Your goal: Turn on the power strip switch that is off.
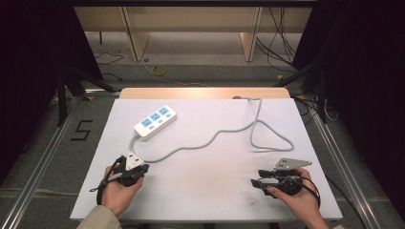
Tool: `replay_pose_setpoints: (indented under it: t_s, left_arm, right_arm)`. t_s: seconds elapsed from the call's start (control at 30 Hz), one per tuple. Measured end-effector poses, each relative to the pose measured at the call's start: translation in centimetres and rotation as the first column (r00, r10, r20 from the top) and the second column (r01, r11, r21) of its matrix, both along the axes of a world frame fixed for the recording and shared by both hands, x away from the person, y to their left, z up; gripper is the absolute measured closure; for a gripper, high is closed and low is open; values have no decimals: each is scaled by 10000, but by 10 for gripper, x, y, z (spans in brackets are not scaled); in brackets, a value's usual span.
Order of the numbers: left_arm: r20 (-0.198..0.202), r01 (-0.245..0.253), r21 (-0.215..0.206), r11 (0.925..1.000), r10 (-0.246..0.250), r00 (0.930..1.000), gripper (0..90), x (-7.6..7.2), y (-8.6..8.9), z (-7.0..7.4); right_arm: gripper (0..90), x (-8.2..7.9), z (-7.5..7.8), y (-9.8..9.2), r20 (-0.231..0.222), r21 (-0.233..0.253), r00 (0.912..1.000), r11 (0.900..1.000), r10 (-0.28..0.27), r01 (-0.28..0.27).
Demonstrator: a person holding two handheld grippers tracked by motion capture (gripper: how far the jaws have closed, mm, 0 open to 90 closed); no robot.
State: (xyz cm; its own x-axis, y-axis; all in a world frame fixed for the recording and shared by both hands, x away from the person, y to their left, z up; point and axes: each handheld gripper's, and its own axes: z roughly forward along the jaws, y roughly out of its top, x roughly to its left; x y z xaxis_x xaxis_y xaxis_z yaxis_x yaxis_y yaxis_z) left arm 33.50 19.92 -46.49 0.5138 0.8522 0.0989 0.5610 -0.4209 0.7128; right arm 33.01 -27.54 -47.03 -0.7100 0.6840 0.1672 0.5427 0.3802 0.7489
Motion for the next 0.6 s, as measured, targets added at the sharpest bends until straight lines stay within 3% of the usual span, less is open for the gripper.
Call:
replay_pose_setpoints:
  t_s: [0.17,0.6]
  left_arm:
    - [-102,-66,-148,9999,65,9999,896,2,0,1]
    - [-313,-213,82,9997,216,9993,896,16,0,6]
  right_arm:
    - [485,1,-1,1,4,-26,10000,10000,23,-23]
    - [485,1,-1,1,-13,-28,10000,10000,16,-16]
